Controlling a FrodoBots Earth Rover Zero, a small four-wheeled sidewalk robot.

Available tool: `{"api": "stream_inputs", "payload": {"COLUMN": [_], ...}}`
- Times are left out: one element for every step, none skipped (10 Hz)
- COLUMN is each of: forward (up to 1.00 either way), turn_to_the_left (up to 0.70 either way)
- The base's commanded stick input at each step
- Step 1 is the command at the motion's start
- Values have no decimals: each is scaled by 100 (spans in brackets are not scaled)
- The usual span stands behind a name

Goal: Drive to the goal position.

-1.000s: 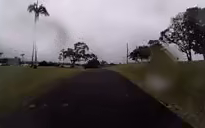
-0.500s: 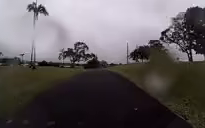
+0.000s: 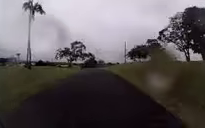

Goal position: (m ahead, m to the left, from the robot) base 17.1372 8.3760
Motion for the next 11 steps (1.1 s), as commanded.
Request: {"api": "stream_inputs", "payload": {"forward": [85, 85, 85, 85, 85, 85, 85, 85, 85, 85, 85], "turn_to_the_left": [0, 0, 0, 0, 0, 0, 0, 0, 0, 0, -2]}}
